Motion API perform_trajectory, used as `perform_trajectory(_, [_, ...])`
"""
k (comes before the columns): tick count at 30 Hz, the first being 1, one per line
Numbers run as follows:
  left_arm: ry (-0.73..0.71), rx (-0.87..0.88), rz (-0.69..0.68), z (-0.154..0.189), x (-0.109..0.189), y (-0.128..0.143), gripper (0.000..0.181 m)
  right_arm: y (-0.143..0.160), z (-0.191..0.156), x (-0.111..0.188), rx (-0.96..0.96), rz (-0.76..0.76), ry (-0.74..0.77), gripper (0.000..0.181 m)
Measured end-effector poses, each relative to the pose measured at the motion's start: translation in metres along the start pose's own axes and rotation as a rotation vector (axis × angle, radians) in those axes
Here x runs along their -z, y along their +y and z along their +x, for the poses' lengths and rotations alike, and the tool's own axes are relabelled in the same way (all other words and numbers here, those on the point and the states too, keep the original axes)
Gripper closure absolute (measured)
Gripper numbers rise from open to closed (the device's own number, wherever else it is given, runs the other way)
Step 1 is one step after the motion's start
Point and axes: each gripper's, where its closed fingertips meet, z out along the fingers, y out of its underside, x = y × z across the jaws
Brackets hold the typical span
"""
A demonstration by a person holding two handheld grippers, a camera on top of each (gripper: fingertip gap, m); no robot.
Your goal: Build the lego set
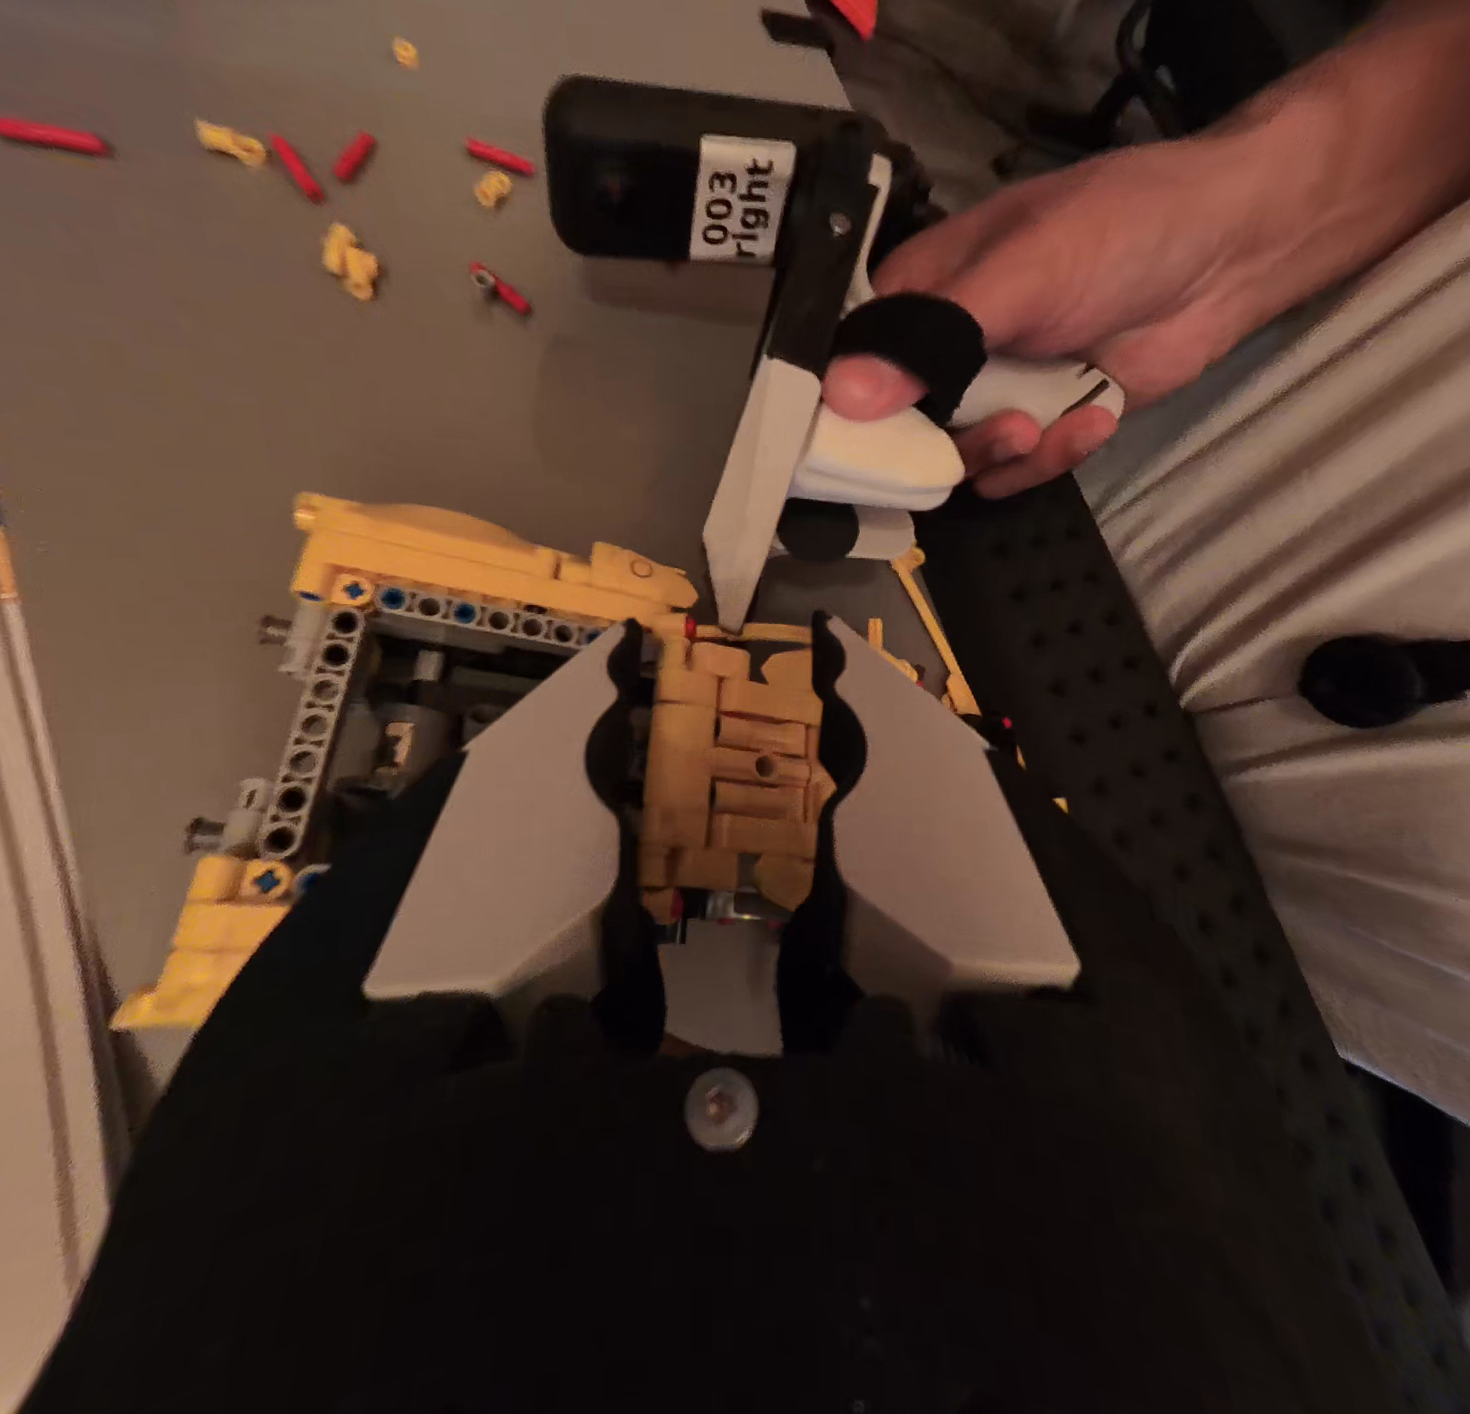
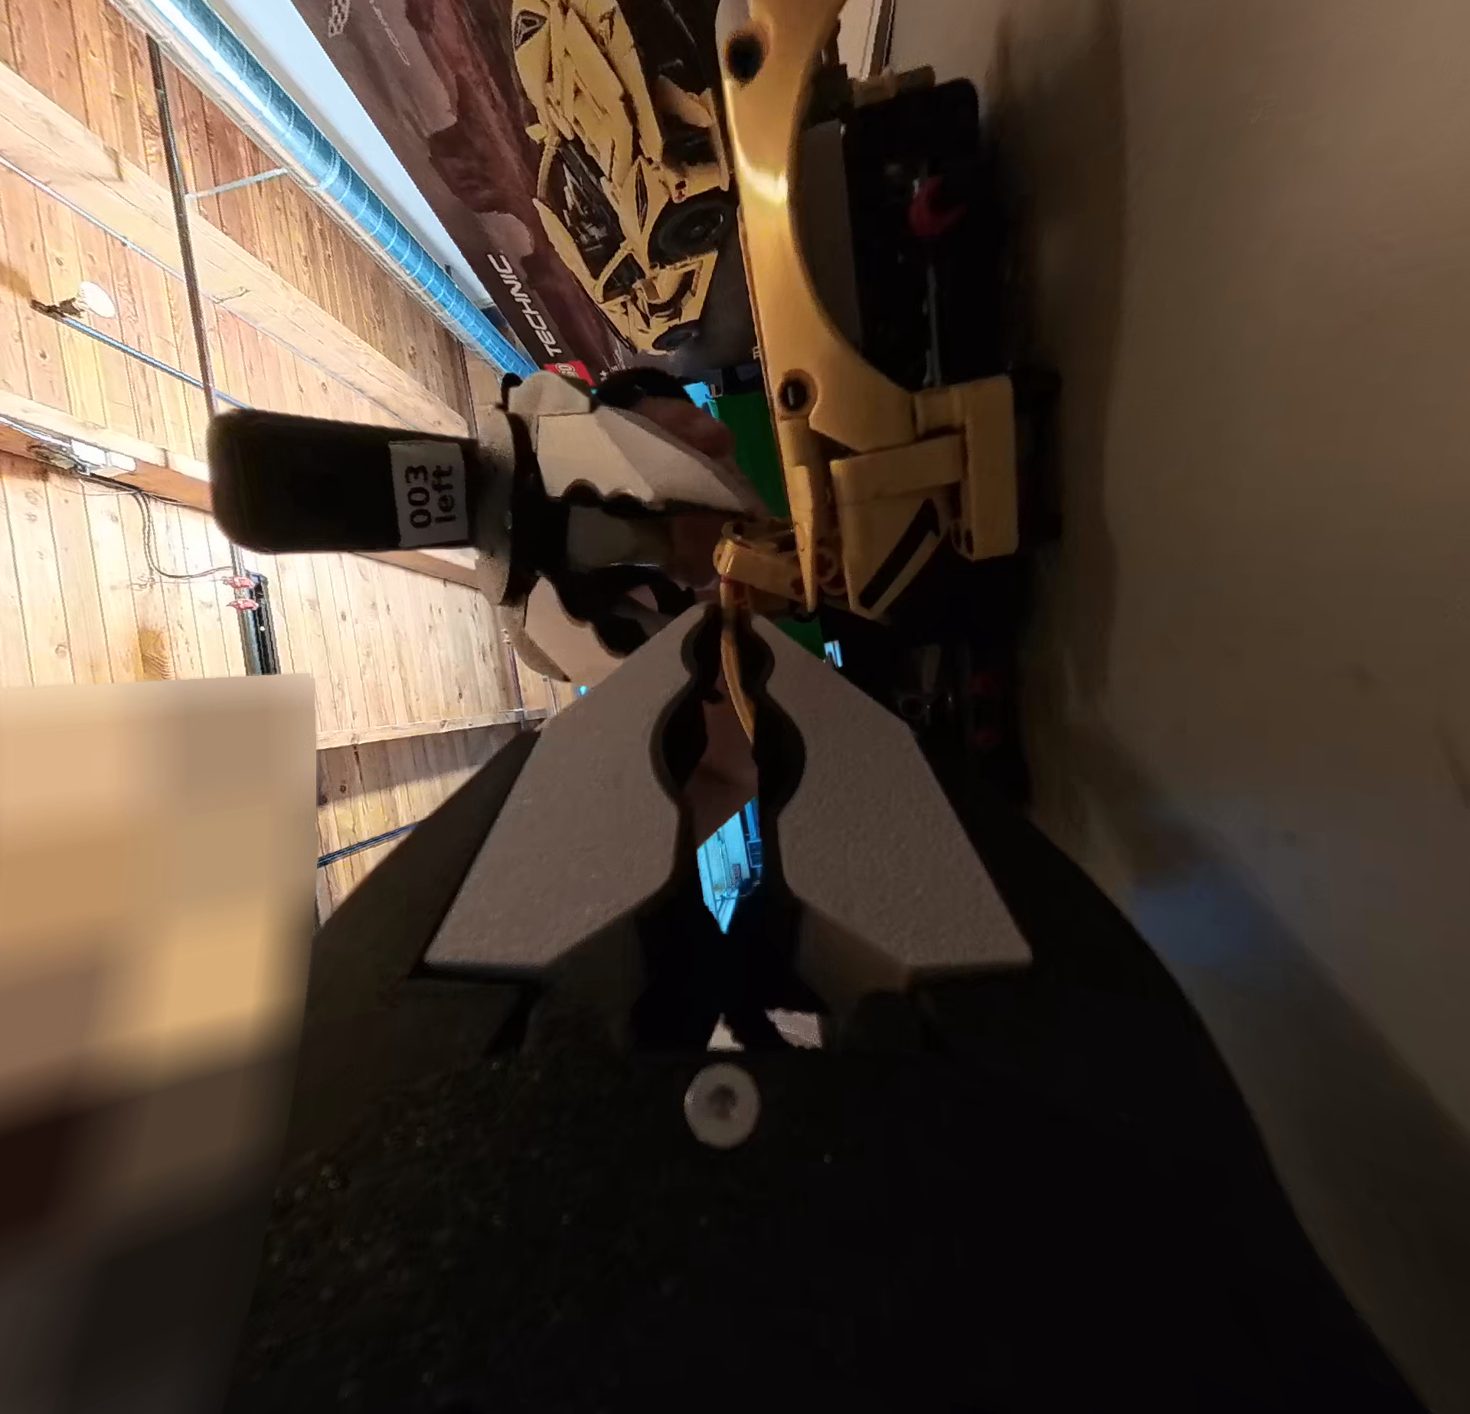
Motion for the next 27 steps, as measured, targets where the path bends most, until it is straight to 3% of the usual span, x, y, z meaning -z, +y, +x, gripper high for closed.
perform_trajectory(11, [-0.005,-0.049,0.006,0.006,-0.010,0.001,0.138,0.001,0.001,0.004,-0.028,0.041,0.002,0.179])
perform_trajectory(21, [-0.085,-0.062,0.207,0.006,-0.009,-0.013,0.135,-0.002,0.001,0.000,-0.084,0.138,0.031,0.179])
perform_trajectory(25, [-0.092,-0.044,0.244,0.005,-0.004,-0.014,0.138,-0.001,0.002,-0.005,-0.090,0.144,0.035,0.179])
perform_trajectory(27, [-0.111,-0.038,0.263,0.000,0.004,-0.015,0.151,-0.002,0.002,-0.005,-0.077,0.133,0.049,0.179])
